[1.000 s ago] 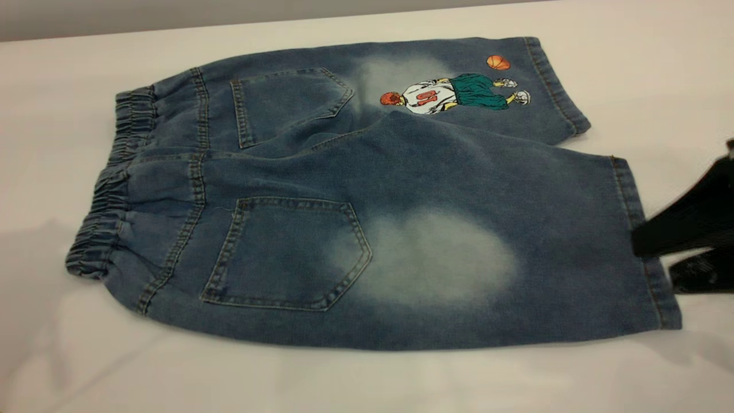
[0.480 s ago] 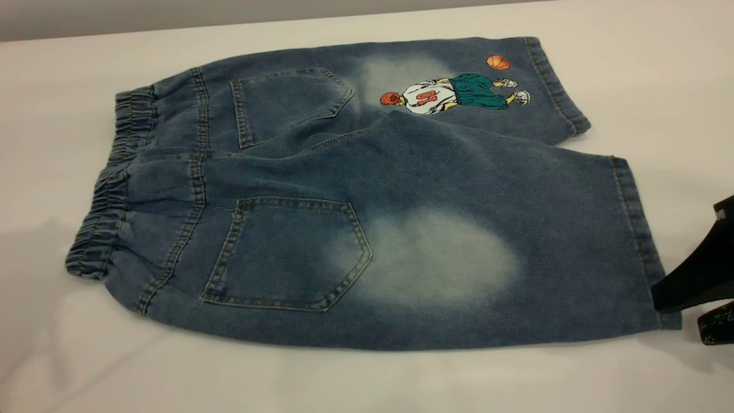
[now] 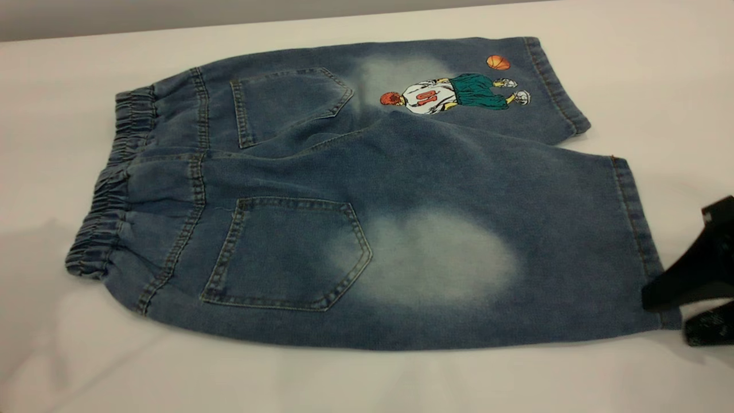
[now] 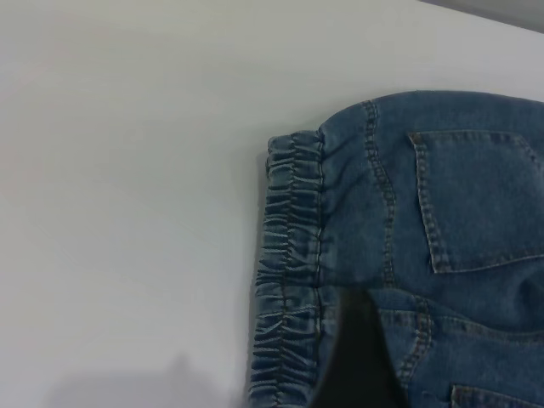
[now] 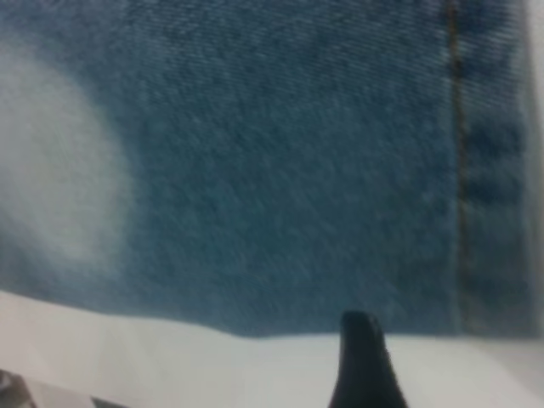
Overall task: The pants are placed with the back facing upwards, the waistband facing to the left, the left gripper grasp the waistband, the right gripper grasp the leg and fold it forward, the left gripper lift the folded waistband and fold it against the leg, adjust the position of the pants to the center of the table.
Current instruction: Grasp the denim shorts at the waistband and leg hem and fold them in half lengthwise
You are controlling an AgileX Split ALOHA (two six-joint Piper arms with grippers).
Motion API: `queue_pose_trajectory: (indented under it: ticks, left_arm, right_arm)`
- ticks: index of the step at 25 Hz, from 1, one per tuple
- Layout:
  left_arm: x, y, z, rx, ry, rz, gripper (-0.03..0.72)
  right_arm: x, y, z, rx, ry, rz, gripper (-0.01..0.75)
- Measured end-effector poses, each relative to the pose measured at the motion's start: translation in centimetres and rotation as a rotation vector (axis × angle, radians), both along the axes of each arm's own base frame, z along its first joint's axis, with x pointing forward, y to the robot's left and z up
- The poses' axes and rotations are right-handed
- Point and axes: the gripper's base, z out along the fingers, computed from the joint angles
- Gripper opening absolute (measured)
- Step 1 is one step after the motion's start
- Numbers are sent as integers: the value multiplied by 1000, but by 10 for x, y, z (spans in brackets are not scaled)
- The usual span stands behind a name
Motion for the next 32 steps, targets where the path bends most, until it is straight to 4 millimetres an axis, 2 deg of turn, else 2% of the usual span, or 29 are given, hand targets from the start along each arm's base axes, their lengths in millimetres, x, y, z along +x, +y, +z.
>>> queue_pose_trajectory:
  ticks: [11, 16, 21, 25, 28, 32]
  left_arm:
    - [0, 0, 0, 0, -1, 0, 467]
    - [0, 0, 0, 0, -1, 0, 467]
    - [0, 0, 0, 0, 0, 0, 467]
    - [0, 0, 0, 0, -1, 0, 467]
    - [0, 0, 0, -1, -1, 1, 467]
    - [0, 0, 0, -7, -1, 4, 467]
  right_arm:
    - [13, 7, -10, 152, 6, -81, 390]
    - [29, 11, -1, 271, -74, -101, 390]
    - [30, 13, 1, 294, -83, -95, 386]
    - [24, 9, -6, 205, -47, -38, 349]
    - [23, 9, -6, 202, -45, -31, 314]
    - [22, 10, -6, 205, -43, -10, 229]
